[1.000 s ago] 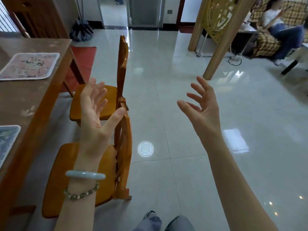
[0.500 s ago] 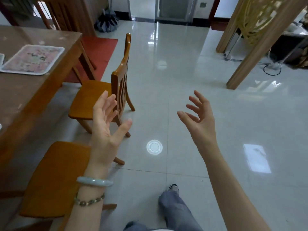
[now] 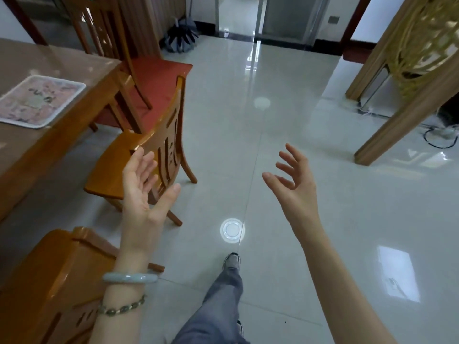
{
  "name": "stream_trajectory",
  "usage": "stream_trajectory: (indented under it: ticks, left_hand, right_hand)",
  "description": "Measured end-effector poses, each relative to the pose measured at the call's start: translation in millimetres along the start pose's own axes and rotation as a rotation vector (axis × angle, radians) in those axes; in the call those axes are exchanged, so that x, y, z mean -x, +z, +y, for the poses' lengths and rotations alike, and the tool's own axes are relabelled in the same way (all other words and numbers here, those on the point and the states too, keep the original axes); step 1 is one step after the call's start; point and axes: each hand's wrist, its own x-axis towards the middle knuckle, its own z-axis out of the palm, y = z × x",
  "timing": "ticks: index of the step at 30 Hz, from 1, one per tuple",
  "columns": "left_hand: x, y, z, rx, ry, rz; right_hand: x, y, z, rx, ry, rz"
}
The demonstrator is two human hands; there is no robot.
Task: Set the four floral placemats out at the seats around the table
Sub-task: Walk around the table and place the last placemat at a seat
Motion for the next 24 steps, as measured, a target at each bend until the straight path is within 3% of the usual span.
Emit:
stream_trajectory:
  ticks: [13, 24]
  left_hand:
    - [-245, 101, -40, 0.0, 0.023, 0.153]
    - [-419, 155, -67, -0.06, 0.019, 0.226]
  right_hand:
    - [-297, 32, 9, 0.0, -0.07, -0.107]
    - [-497, 67, 18, -0.068, -0.088, -0.187]
